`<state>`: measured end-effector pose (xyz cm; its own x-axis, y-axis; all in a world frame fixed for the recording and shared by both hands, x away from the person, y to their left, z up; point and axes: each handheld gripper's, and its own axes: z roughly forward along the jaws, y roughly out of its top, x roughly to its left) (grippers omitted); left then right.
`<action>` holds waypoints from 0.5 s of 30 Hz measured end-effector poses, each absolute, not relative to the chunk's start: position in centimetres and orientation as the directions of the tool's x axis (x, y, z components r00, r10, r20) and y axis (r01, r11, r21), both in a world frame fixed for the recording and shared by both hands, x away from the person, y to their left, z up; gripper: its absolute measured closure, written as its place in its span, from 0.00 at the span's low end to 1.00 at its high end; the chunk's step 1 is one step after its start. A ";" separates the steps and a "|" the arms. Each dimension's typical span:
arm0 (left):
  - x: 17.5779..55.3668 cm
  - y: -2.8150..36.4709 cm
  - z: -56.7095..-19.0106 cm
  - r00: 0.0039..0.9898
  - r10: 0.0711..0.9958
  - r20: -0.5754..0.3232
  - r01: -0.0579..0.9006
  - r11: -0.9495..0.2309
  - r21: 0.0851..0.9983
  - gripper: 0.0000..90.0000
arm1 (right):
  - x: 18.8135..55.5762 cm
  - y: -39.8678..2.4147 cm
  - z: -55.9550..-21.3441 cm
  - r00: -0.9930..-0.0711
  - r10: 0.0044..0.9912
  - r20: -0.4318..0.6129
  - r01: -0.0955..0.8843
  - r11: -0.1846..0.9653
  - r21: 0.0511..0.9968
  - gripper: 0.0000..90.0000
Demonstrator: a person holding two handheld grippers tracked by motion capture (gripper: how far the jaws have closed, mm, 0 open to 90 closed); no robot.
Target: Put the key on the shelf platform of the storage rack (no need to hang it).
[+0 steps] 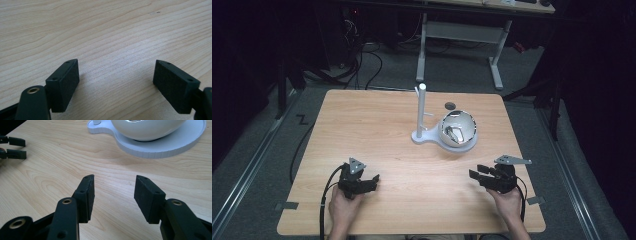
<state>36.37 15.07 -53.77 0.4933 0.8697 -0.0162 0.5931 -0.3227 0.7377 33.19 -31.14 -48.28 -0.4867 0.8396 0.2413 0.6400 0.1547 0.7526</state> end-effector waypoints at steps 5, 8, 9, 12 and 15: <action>36.4 15.1 -53.8 0.493 0.870 -0.016 0.593 -0.323 0.738 0.24 | 33.2 -30.5 -48.7 -0.499 0.834 0.235 0.635 0.168 0.754 0.57; 36.4 15.1 -53.8 0.493 0.870 -0.016 0.593 -0.323 0.738 0.24 | 33.1 -30.1 -49.0 -0.502 0.833 0.231 0.638 0.177 0.750 0.57; 36.4 15.1 -53.8 0.493 0.870 -0.016 0.593 -0.323 0.738 0.24 | 33.1 -30.0 -49.1 -0.504 0.833 0.228 0.637 0.180 0.749 0.57; 36.4 15.1 -53.8 0.493 0.870 -0.016 0.593 -0.322 0.738 0.24 | 33.1 -29.7 -49.4 -0.505 0.835 0.219 0.632 0.185 0.752 0.58; 36.4 15.1 -53.8 0.492 0.870 -0.017 0.593 -0.321 0.738 0.24 | 33.0 -29.7 -49.7 -0.500 0.844 0.194 0.619 0.192 0.762 0.58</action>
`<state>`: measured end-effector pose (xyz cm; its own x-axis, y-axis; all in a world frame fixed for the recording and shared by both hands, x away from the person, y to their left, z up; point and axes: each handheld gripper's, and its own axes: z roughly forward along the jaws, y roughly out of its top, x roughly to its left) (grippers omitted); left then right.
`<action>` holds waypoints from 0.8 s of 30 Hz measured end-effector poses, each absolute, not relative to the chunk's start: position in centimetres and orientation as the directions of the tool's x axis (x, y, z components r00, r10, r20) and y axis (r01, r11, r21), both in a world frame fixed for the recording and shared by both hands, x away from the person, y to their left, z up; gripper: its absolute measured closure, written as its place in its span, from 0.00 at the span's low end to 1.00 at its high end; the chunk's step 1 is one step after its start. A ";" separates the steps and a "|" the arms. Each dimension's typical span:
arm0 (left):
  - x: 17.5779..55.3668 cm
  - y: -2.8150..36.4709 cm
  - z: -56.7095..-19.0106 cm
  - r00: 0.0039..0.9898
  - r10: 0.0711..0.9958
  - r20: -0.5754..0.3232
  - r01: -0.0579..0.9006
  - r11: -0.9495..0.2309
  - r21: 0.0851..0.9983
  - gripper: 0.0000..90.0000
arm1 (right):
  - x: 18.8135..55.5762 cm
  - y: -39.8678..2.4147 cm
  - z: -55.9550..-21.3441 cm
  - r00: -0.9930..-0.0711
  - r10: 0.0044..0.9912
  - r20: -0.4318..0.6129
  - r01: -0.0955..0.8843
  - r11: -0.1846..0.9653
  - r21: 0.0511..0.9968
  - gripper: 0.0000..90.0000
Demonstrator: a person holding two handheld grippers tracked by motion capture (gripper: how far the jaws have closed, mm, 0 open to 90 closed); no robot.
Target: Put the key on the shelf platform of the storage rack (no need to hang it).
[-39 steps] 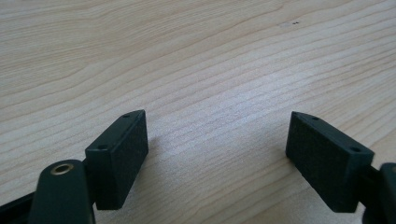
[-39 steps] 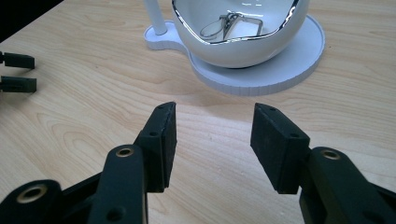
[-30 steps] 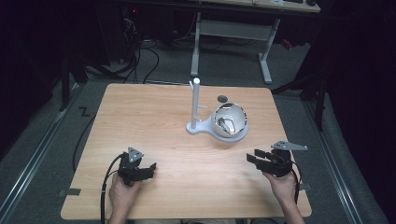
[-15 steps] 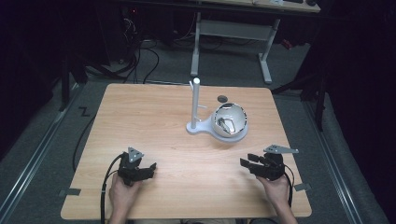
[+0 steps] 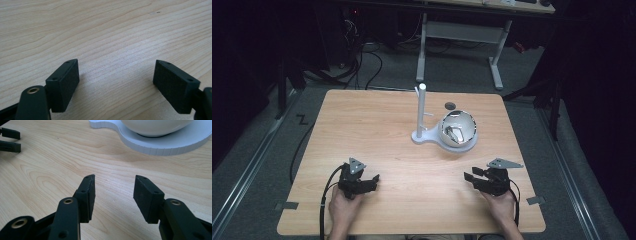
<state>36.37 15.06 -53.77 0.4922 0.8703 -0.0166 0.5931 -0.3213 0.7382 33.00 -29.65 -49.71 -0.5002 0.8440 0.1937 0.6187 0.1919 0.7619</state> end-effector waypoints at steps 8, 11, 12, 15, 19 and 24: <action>36.4 15.1 -53.8 0.492 0.870 -0.017 0.593 -0.321 0.738 0.24 | 32.9 -29.2 -50.9 -0.492 0.853 0.173 0.632 0.212 0.746 0.59; 36.4 15.1 -53.8 0.492 0.870 -0.017 0.593 -0.321 0.738 0.24 | 32.9 -29.0 -51.3 -0.490 0.856 0.168 0.633 0.216 0.744 0.59; 36.4 15.1 -53.8 0.492 0.870 -0.017 0.593 -0.321 0.738 0.24 | 32.9 -29.0 -51.4 -0.492 0.856 0.157 0.629 0.225 0.744 0.59; 36.4 15.1 -53.8 0.492 0.870 -0.017 0.593 -0.321 0.738 0.24 | 33.0 -28.8 -51.7 -0.493 0.858 0.144 0.628 0.237 0.741 0.59; 36.4 15.1 -53.8 0.492 0.870 -0.017 0.593 -0.321 0.738 0.24 | 33.0 -28.6 -52.1 -0.492 0.863 0.116 0.623 0.256 0.739 0.58; 36.4 15.0 -53.8 0.491 0.871 -0.017 0.593 -0.320 0.739 0.24 | 33.1 -28.5 -52.8 -0.482 0.873 0.079 0.621 0.276 0.733 0.58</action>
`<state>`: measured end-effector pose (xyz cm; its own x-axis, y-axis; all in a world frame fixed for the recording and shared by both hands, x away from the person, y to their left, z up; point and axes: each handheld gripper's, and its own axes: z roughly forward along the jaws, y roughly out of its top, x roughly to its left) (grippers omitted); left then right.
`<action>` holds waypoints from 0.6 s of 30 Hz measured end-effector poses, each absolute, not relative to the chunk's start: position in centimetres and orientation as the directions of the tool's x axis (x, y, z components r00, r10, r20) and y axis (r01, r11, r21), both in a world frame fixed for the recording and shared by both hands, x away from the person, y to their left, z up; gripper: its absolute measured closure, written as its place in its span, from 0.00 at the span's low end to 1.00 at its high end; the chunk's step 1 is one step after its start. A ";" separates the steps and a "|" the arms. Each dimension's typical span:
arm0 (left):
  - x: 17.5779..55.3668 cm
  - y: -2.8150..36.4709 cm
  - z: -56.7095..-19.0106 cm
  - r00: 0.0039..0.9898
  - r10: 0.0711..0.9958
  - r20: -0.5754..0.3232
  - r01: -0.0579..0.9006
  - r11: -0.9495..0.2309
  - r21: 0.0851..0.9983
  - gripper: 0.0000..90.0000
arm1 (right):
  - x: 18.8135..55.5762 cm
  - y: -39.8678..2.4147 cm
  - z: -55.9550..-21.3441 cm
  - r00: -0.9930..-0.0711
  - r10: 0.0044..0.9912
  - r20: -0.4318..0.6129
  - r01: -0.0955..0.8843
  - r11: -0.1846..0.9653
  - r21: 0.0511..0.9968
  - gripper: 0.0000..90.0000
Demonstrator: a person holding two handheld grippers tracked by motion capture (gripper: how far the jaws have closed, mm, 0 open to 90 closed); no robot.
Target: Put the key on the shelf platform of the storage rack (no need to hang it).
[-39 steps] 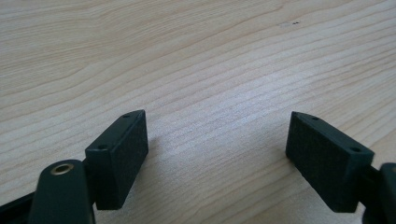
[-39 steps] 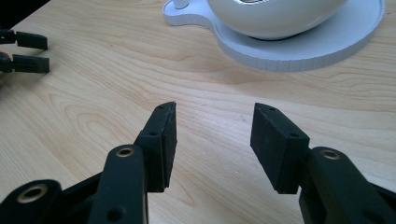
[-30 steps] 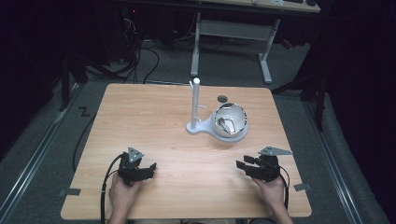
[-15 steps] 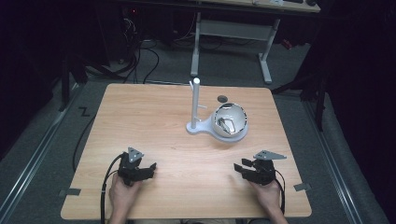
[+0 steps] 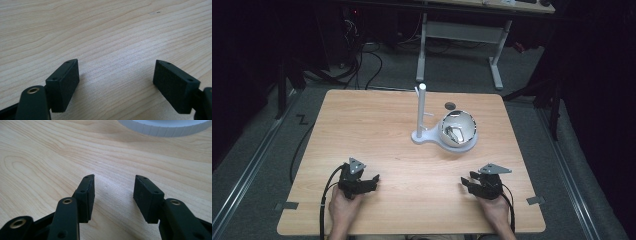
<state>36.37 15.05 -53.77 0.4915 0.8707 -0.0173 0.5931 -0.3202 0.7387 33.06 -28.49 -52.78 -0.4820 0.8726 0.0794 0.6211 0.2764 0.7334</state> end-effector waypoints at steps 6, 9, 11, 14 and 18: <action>36.4 15.0 -53.8 0.491 0.871 -0.017 0.593 -0.320 0.739 0.24 | 33.0 -28.5 -53.1 -0.476 0.877 0.063 0.610 0.277 0.742 0.57; 36.4 15.1 -53.8 0.493 0.870 -0.016 0.593 -0.322 0.738 0.24 | 32.9 -28.3 -53.1 -0.475 0.878 0.056 0.612 0.284 0.738 0.56; 36.4 15.1 -53.8 0.493 0.870 -0.016 0.593 -0.322 0.738 0.24 | 32.8 -28.1 -53.1 -0.483 0.875 0.027 0.601 0.308 0.737 0.54; 36.4 15.1 -53.8 0.491 0.871 -0.017 0.593 -0.320 0.739 0.24 | 32.6 -27.5 -53.1 -0.492 0.870 -0.033 0.581 0.356 0.732 0.51; 36.3 15.1 -53.8 0.491 0.871 -0.017 0.594 -0.320 0.738 0.24 | 32.7 -27.5 -53.1 -0.488 0.872 -0.024 0.587 0.349 0.730 0.48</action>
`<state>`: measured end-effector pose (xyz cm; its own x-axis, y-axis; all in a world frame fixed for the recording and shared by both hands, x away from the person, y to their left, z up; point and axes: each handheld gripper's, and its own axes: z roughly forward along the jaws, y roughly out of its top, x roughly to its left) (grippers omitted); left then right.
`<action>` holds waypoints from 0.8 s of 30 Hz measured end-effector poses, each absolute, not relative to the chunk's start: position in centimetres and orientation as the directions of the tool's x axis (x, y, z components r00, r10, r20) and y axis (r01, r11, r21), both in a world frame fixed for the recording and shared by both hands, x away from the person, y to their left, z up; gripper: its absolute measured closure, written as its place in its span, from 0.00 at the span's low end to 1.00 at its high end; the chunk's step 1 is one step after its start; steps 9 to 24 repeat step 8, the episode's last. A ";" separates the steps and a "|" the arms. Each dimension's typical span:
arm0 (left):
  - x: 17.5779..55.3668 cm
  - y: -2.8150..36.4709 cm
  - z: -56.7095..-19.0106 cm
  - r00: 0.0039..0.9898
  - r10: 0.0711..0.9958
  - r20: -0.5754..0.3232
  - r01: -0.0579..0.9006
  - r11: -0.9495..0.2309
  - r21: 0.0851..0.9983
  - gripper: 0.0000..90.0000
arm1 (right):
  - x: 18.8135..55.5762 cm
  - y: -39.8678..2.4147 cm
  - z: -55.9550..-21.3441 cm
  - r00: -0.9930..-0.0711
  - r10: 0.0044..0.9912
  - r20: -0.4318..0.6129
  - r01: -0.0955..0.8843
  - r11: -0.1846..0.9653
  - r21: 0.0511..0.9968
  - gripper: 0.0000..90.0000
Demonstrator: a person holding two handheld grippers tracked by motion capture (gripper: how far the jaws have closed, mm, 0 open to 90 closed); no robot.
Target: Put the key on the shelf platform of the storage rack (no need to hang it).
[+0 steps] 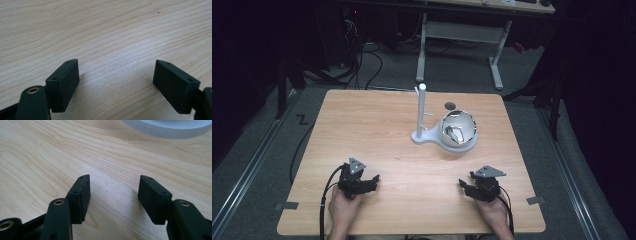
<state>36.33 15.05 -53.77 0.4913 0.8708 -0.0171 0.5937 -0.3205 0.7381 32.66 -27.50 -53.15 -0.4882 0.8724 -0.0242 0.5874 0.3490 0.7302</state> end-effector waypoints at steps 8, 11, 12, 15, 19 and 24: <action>36.3 15.1 -53.8 0.491 0.871 -0.017 0.594 -0.321 0.738 0.24 | 32.7 -27.5 -53.2 -0.486 0.874 -0.020 0.590 0.345 0.730 0.47; 36.3 15.1 -53.8 0.491 0.871 -0.017 0.594 -0.321 0.738 0.24 | 32.7 -27.5 -53.2 -0.486 0.874 -0.020 0.590 0.345 0.730 0.47; 36.3 15.1 -53.8 0.491 0.871 -0.017 0.594 -0.321 0.738 0.24 | 32.7 -27.5 -53.2 -0.486 0.874 -0.020 0.590 0.345 0.730 0.47; 36.3 15.1 -53.8 0.491 0.871 -0.017 0.594 -0.321 0.738 0.24 | 32.7 -27.5 -53.2 -0.486 0.874 -0.020 0.590 0.345 0.730 0.47; 36.3 15.1 -53.8 0.491 0.871 -0.017 0.594 -0.321 0.738 0.24 | 32.7 -27.5 -53.2 -0.486 0.874 -0.020 0.590 0.345 0.730 0.47; 36.3 15.1 -53.8 0.491 0.871 -0.017 0.594 -0.321 0.738 0.24 | 32.7 -27.5 -53.2 -0.486 0.874 -0.020 0.590 0.345 0.730 0.47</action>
